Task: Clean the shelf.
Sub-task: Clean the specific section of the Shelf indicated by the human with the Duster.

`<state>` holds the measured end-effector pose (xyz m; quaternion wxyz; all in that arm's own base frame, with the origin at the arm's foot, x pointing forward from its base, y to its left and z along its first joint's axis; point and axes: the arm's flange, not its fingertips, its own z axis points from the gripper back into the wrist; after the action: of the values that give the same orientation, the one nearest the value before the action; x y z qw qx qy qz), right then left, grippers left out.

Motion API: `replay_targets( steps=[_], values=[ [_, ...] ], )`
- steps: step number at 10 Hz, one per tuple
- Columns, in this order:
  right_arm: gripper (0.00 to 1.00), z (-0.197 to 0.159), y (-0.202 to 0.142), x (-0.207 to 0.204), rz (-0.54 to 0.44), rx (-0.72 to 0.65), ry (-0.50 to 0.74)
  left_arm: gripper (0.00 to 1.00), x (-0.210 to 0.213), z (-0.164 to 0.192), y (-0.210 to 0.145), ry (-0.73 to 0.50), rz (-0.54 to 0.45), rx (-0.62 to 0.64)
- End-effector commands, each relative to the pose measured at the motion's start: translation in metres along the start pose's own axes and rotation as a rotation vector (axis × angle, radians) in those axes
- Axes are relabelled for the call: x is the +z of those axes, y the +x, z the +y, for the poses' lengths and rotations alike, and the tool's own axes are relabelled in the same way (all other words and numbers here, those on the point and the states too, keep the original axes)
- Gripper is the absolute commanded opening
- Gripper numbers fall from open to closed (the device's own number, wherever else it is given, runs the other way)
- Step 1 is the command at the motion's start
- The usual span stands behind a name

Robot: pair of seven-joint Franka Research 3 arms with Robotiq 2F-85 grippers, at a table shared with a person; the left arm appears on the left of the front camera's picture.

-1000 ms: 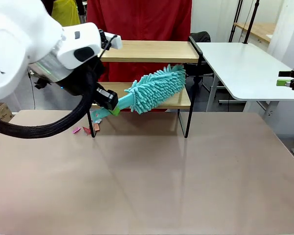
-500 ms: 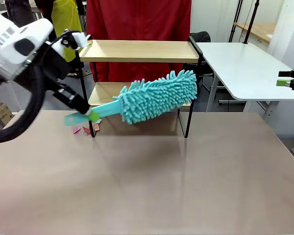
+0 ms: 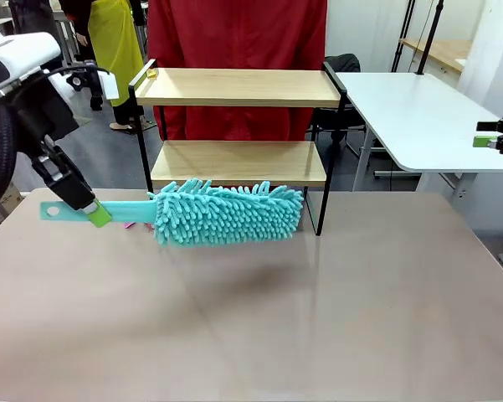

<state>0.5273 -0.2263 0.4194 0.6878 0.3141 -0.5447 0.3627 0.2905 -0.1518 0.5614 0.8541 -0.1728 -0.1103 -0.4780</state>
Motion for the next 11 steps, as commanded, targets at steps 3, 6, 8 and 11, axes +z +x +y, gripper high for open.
replay_targets(
  steps=[3, 6, 8, 11],
  values=[
    [1.00, 0.000, 0.002, -0.001, 0.000, 0.004, 0.000, 0.13, -0.010, 0.002, 0.002, -0.032, -0.068, 0.009],
    [1.00, 0.000, 0.002, -0.001, 0.000, 0.004, 0.000, 0.13, 0.008, -0.004, 0.015, -0.021, 0.141, -0.106],
    [1.00, 0.000, 0.002, -0.001, 0.000, 0.004, 0.000, 0.13, 0.039, 0.013, 0.000, -0.052, 0.224, -0.143],
    [1.00, 0.000, 0.002, -0.001, 0.000, 0.004, 0.000, 0.13, 0.094, 0.035, -0.029, -0.014, 0.340, -0.181]
  ],
)
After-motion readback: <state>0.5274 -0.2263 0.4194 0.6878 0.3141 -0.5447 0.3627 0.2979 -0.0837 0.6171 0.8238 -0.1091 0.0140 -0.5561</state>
